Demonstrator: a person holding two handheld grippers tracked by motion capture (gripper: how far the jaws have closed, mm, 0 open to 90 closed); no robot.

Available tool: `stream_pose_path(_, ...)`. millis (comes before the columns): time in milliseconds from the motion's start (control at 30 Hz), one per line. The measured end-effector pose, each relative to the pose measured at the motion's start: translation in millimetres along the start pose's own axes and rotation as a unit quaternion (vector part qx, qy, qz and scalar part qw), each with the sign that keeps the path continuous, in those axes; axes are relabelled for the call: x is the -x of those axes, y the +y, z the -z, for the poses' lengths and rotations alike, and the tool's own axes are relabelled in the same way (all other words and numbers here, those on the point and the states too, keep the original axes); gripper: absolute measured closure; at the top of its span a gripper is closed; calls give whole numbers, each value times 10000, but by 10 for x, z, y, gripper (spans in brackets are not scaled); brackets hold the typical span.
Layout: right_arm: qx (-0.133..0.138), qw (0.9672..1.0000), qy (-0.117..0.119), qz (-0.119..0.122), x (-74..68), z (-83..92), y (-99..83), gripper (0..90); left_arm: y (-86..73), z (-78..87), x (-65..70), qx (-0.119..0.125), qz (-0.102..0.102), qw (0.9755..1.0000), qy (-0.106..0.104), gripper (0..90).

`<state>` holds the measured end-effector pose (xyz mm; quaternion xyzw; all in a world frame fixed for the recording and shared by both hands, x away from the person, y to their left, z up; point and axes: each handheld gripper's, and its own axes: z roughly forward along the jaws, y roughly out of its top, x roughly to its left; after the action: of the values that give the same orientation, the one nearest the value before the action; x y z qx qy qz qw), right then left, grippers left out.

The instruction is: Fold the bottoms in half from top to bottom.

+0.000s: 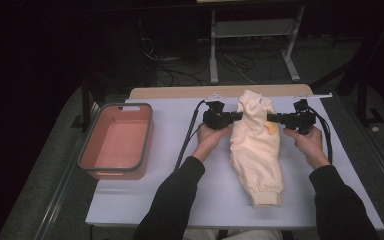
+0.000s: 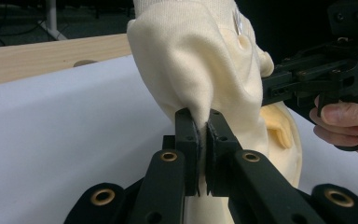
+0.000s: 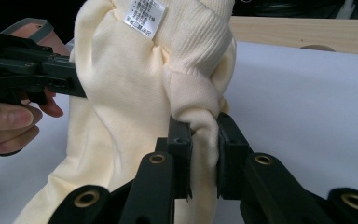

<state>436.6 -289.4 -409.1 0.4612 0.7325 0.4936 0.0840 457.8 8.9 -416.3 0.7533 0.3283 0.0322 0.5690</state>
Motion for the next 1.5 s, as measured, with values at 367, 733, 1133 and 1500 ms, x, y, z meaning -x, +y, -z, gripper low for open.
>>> stream_pose_path(367,68,9999,11,142,-92,114,-32,780,-16,86,113,97,-81,9999,-94,853)
stream_pose_path(733,174,9996,82,197,-174,242,-126,779,-64,153,219,176,-219,9994,-202,853)
stream_pose_path(1133,112,9994,146,281,-245,314,-199,779,-131,214,284,192,-222,9991,-314,853)
stream_pose_path(1500,-4,9992,152,374,-291,364,-213,779,-160,265,342,117,-286,9987,-399,853)
